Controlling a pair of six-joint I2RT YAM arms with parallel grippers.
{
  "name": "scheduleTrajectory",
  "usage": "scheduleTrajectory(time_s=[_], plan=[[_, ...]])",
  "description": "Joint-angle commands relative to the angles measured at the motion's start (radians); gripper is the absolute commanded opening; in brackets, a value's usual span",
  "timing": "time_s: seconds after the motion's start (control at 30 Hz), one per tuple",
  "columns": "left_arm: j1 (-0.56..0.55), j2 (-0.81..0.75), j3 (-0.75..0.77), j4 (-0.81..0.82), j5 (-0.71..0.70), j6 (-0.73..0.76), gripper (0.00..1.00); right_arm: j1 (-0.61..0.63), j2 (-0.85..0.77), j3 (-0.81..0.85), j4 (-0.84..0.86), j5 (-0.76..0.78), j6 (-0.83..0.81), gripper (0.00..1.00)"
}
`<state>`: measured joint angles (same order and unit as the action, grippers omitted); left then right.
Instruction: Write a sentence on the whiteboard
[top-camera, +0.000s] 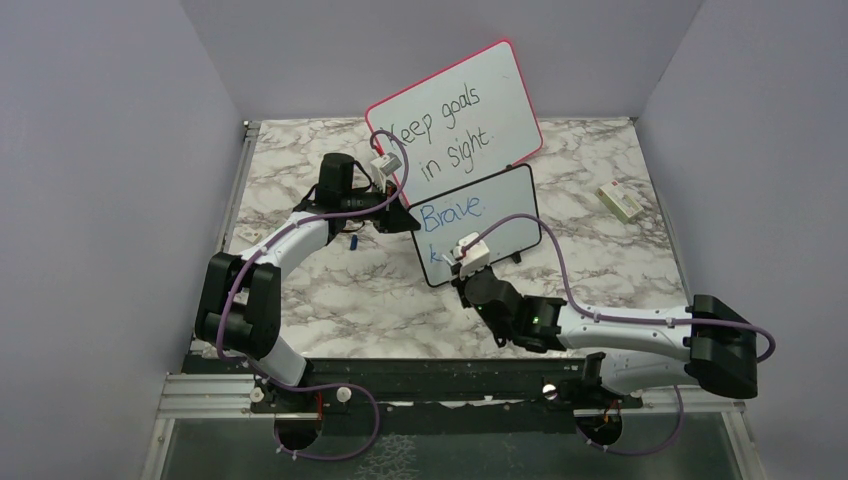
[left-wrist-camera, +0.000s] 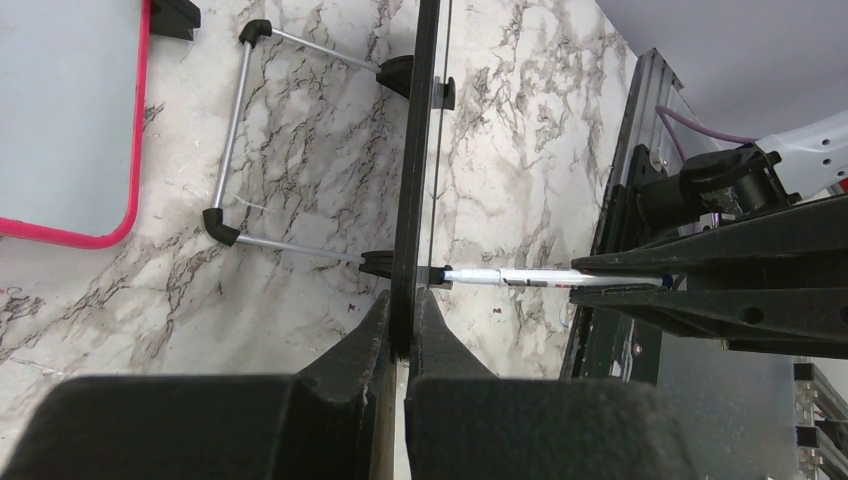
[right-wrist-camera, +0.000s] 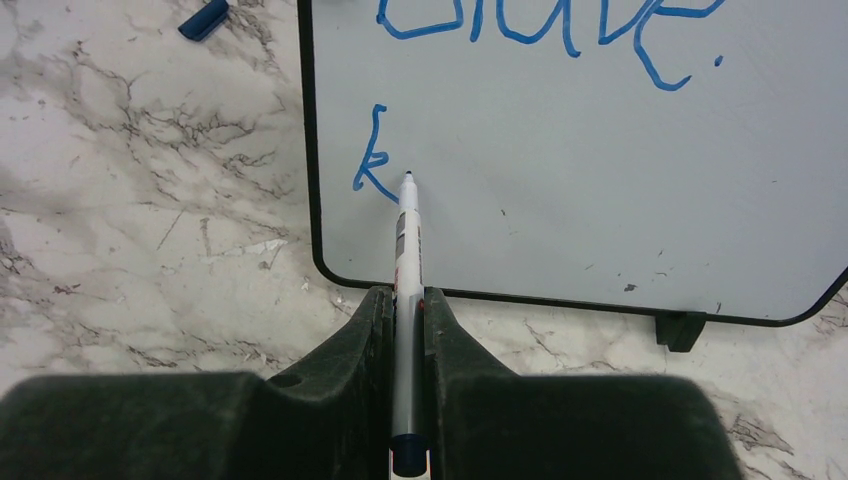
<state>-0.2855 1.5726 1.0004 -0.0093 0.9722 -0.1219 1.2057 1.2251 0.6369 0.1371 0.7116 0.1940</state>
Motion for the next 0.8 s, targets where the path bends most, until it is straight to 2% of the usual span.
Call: scheduleTrajectory(time_s=[0.0,0.33,0.77], plan=[[-0.01,0.006,-0.006,-0.041,-0.033,0.028,0.0,-0.01,0.015,0.001,0.051,-0.025,-0.002,0.01],[-0.011,0.006,-0.006,-0.041,-0.032,0.028,0.0,-0.024,0.045,-0.001,0.068,-0.031,0.005,0.01],[-0.011,0.007,-0.006,-0.041,-0.033,0.028,0.0,-0.033,0.027,0.0,-0.006,0.034,0.015,0.01]])
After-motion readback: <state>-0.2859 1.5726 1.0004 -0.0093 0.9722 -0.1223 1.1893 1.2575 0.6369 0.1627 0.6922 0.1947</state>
